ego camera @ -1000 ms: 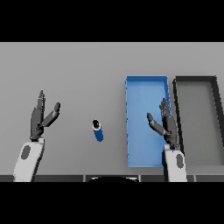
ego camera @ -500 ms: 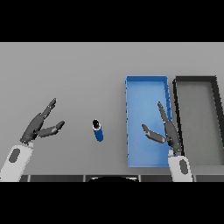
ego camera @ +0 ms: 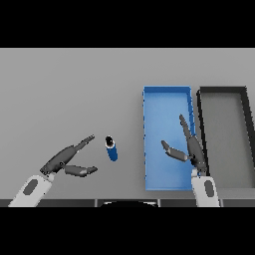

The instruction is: Pick up the blue pipe and place it into the blue bin.

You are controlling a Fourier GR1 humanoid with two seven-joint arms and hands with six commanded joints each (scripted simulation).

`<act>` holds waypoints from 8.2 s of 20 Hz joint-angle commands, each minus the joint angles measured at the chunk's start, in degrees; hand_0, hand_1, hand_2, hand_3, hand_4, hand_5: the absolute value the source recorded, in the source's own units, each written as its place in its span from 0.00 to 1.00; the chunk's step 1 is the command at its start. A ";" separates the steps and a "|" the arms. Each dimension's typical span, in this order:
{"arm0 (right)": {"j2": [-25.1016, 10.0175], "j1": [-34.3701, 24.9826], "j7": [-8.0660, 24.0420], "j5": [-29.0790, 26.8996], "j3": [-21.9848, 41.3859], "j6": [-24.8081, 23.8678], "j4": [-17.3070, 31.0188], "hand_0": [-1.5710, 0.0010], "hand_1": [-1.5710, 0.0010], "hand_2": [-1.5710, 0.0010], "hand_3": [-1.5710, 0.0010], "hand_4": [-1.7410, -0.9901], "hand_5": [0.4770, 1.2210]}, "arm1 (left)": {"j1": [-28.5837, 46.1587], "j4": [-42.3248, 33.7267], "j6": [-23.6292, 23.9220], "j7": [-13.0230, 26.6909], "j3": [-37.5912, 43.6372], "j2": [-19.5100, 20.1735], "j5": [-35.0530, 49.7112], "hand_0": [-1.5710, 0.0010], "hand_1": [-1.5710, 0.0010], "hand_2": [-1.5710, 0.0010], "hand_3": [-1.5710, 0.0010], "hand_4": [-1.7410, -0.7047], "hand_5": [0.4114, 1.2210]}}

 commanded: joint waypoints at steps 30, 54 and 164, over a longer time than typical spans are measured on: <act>0.22 1.15 -0.01 -0.18 -0.20 0.06 -0.40 1.00 1.00 1.00 1.00 0.75 0.11 | -9.47 20.76 3.18 -8.63 -4.86 -27.10 -2.67 0.30 0.24 0.21 0.24 0.15 0.82; 2.35 8.26 -2.47 4.07 0.96 -4.40 -3.69 1.00 1.00 1.00 1.00 0.82 0.14 | -12.58 8.20 2.42 -4.98 -5.50 -31.79 -5.63 0.00 0.00 0.00 0.00 0.26 1.00; -9.56 -17.36 37.92 -21.73 -7.56 -11.70 -12.35 0.00 0.00 0.00 0.00 0.32 1.00 | -8.36 8.31 -11.25 2.53 4.43 -37.40 -18.79 1.00 1.00 1.00 1.00 0.79 0.06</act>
